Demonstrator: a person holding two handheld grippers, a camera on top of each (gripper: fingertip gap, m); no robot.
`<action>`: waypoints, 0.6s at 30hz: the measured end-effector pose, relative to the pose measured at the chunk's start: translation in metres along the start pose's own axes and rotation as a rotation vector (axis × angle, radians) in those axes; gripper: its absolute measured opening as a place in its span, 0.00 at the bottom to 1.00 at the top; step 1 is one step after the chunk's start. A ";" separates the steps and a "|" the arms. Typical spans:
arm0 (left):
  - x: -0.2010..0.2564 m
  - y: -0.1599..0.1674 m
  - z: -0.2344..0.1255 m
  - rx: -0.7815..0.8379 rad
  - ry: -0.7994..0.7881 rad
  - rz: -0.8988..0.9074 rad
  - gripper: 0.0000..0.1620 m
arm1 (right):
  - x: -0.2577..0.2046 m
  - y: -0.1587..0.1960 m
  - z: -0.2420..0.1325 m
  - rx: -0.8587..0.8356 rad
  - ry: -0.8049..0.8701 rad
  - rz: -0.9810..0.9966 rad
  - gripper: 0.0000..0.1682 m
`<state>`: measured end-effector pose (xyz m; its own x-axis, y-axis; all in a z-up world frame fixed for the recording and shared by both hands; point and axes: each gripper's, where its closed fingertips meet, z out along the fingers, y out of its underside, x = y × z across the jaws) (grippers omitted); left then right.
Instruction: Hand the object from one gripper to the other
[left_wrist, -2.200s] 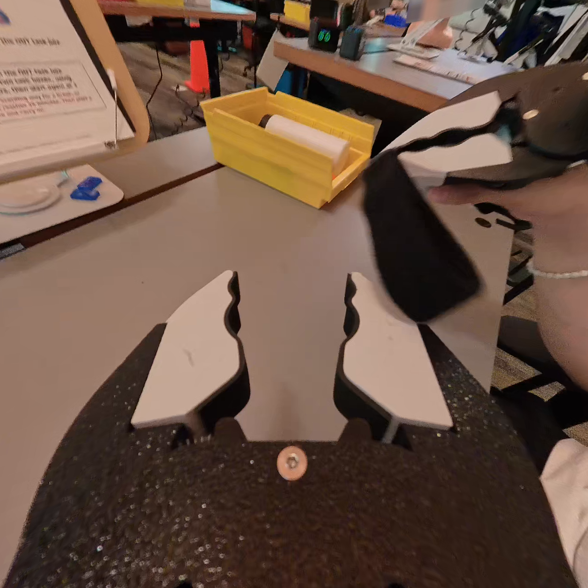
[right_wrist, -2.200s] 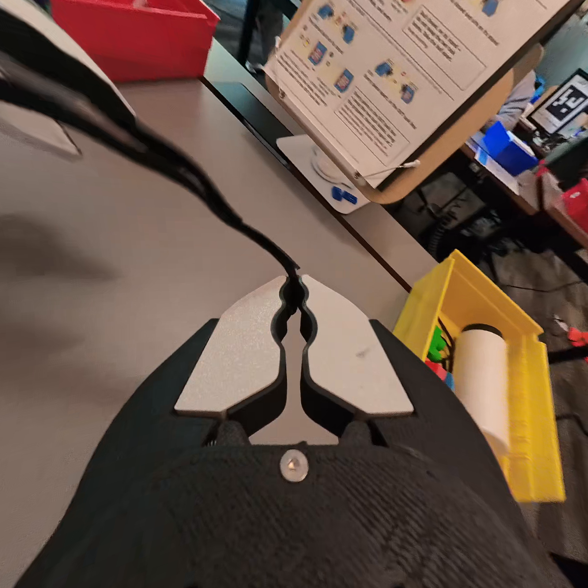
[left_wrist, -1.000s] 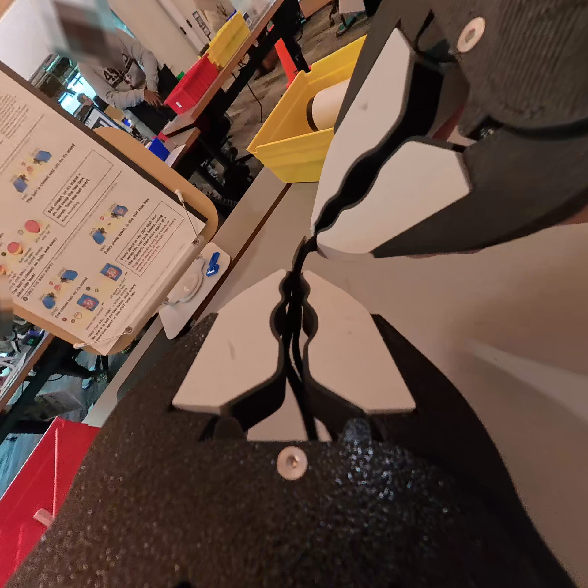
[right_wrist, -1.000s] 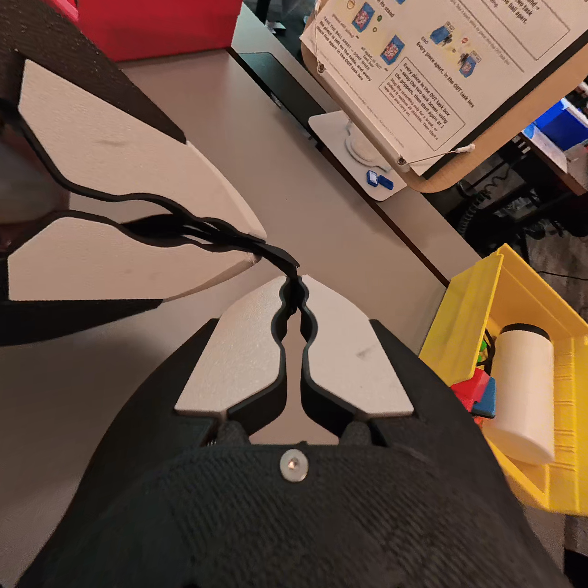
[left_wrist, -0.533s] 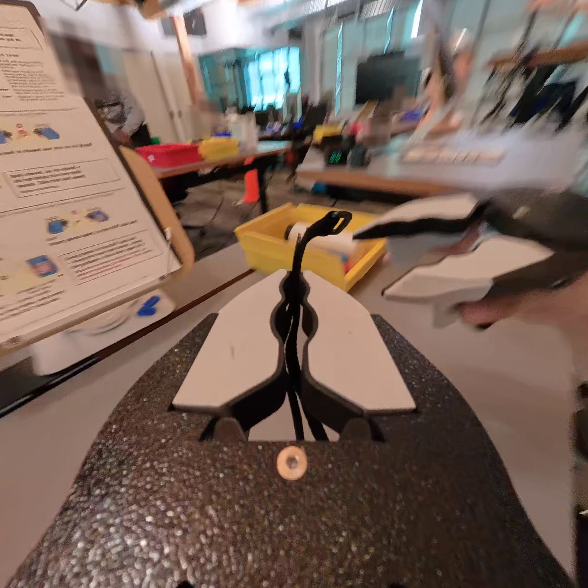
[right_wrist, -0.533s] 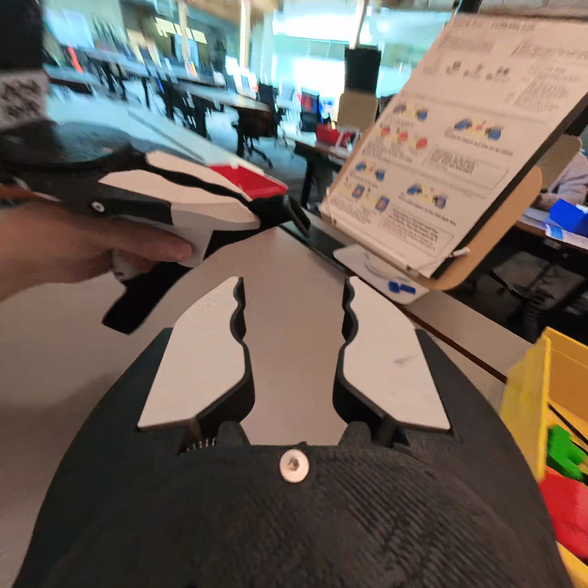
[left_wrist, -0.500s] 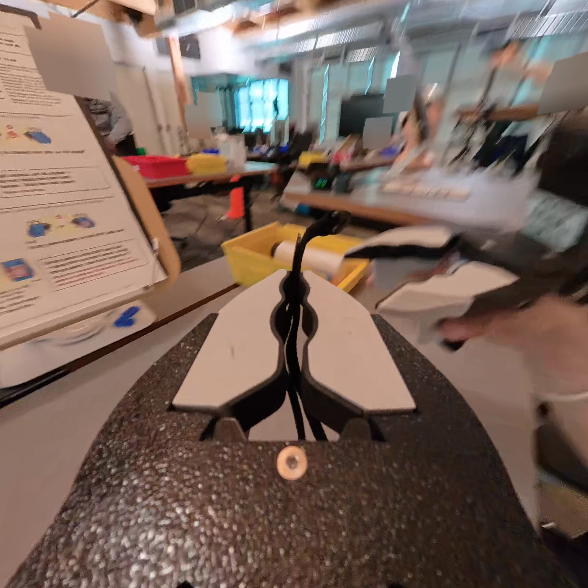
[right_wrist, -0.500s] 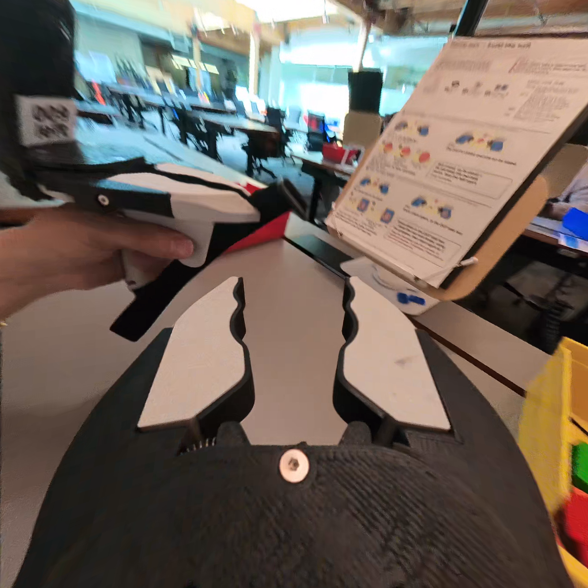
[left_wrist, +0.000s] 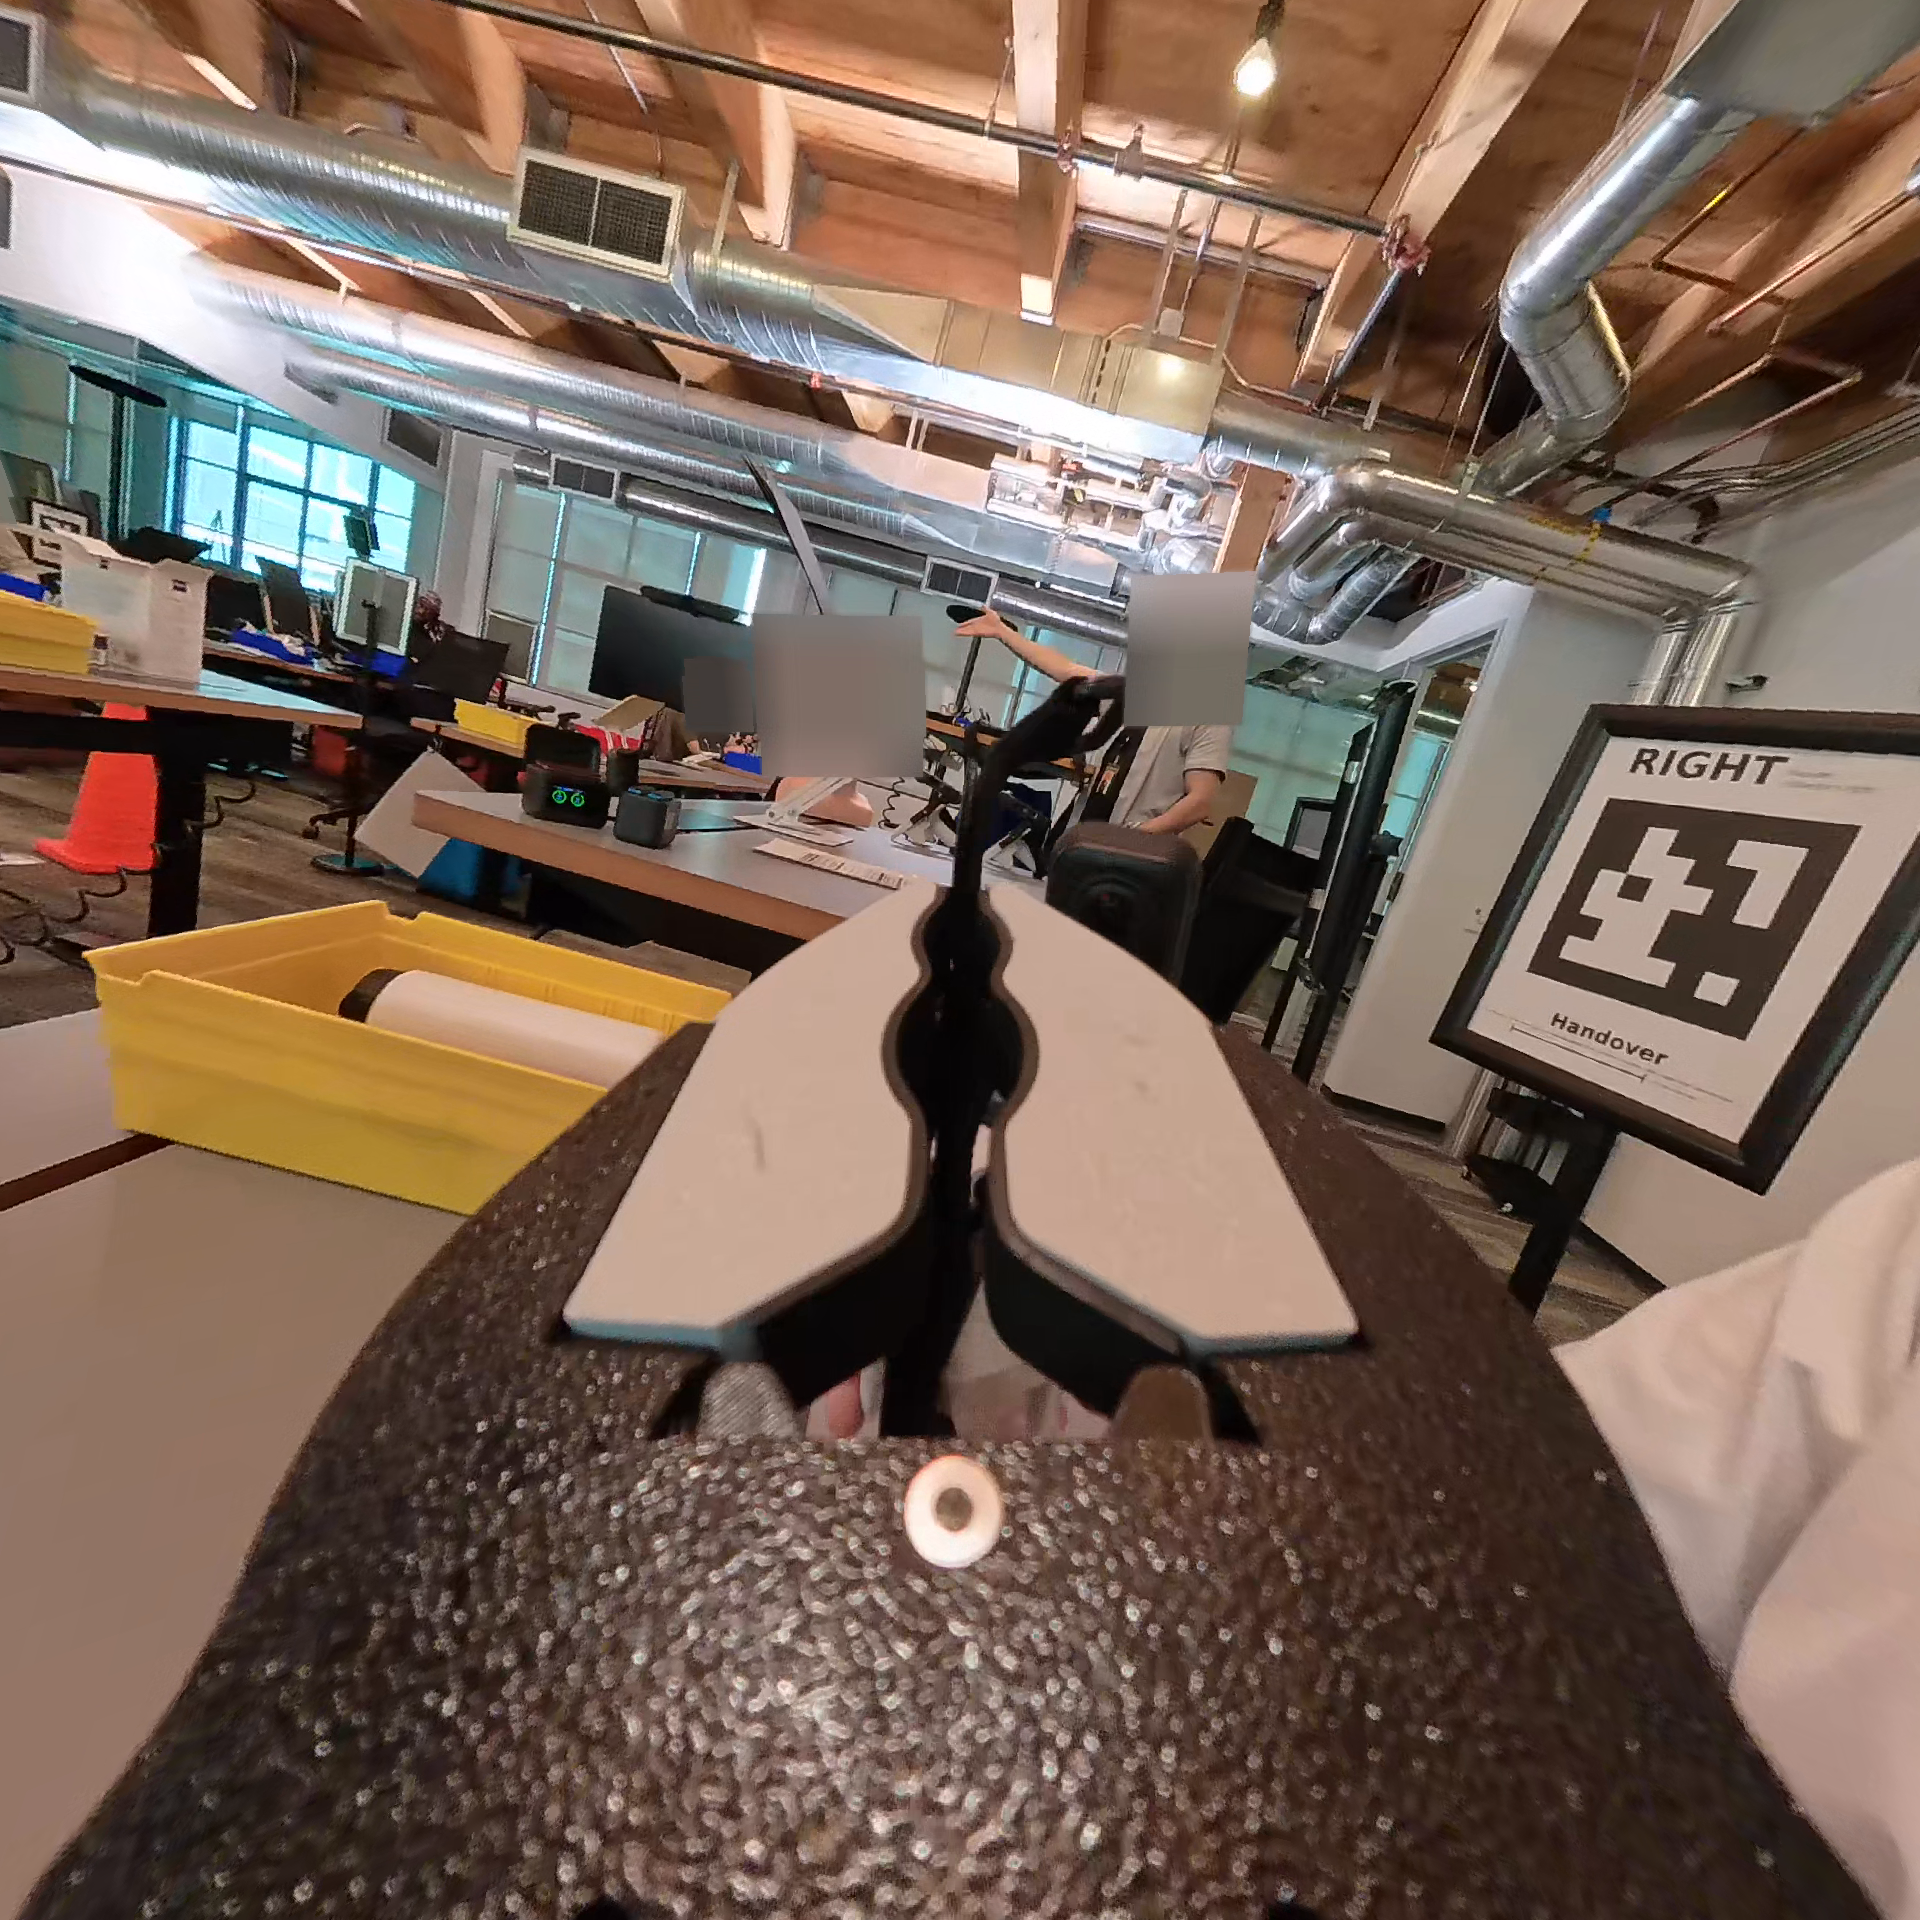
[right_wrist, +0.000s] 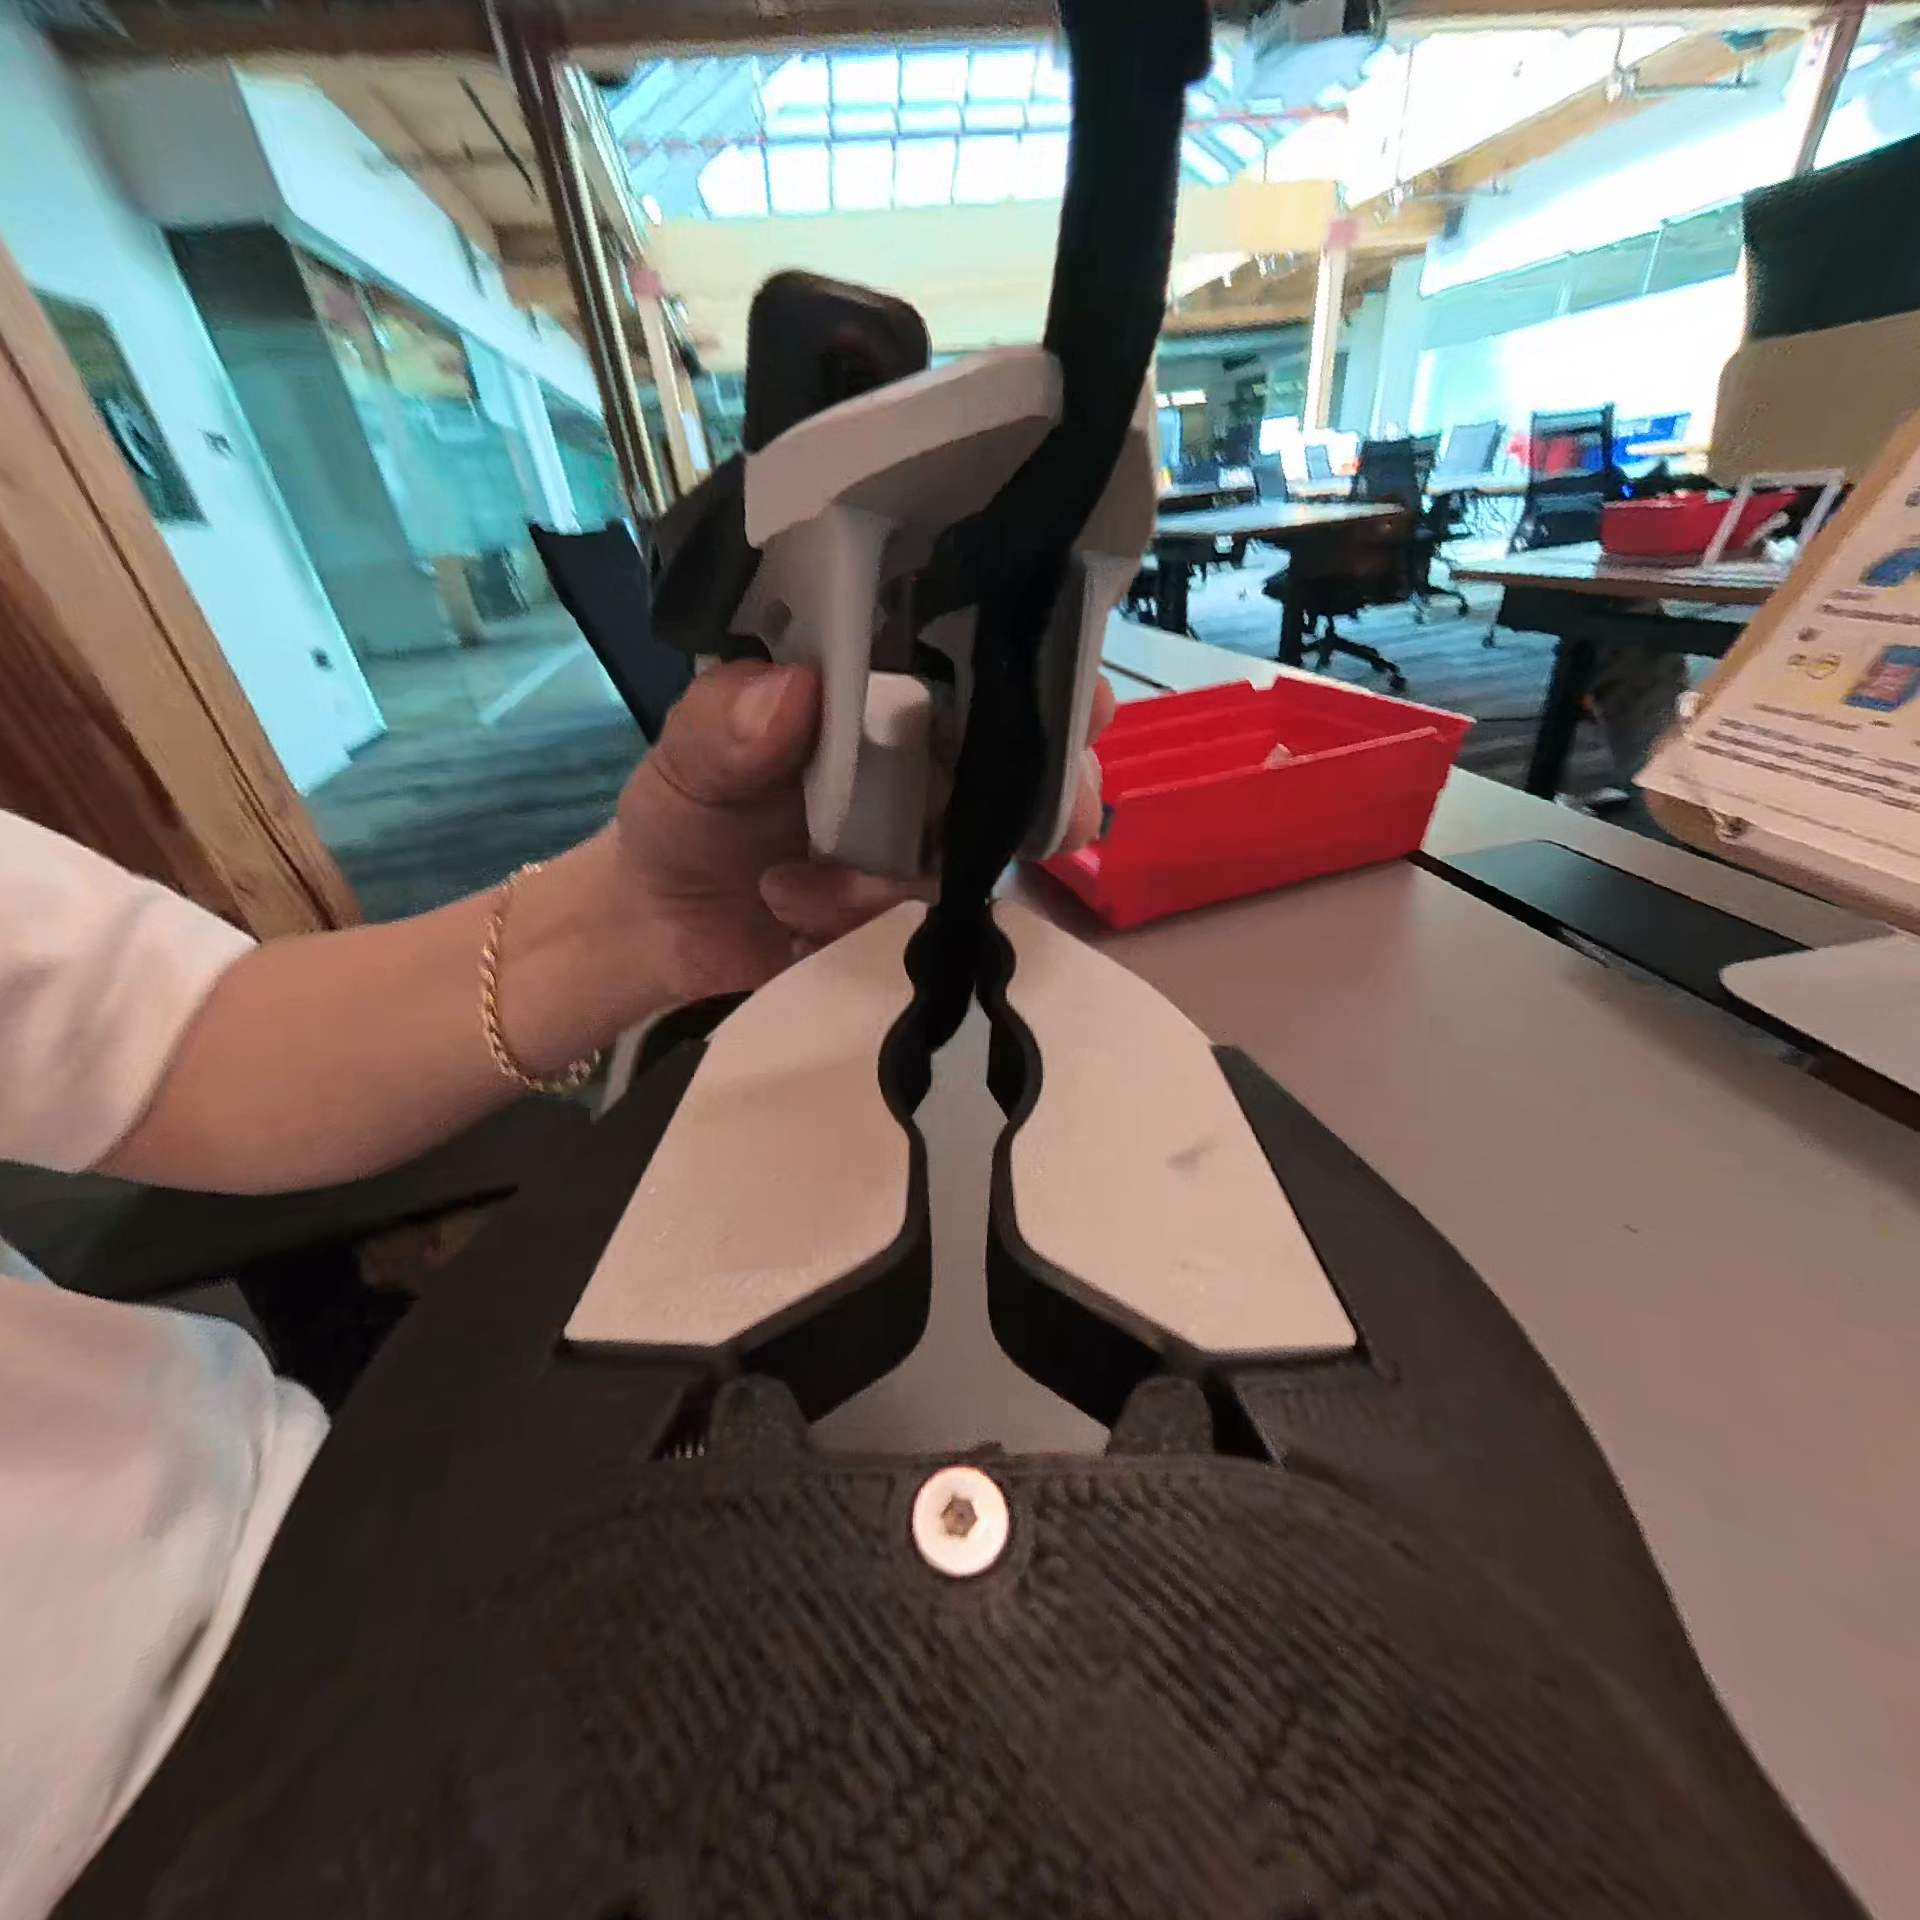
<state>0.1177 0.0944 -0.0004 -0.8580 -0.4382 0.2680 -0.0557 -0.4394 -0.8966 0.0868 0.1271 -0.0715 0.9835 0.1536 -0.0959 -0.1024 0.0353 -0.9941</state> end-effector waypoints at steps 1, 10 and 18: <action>-0.001 0.000 -0.002 -0.006 -0.003 -0.001 0.02 | 0.003 0.002 -0.003 -0.042 0.016 -0.024 0.03; -0.021 0.032 -0.028 -0.420 -0.197 0.380 0.34 | 0.082 0.034 -0.075 -0.581 0.549 -0.404 0.03; -0.006 0.049 -0.028 -0.881 -0.252 0.856 0.35 | 0.090 0.044 -0.079 -0.732 0.624 -0.549 0.03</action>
<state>0.1057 0.0971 -0.0555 -0.6714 -0.5043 -0.5431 0.0649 0.6900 -0.7209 0.1825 0.0640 -0.1279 0.7919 -0.2364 0.5631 0.2809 -0.6777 -0.6796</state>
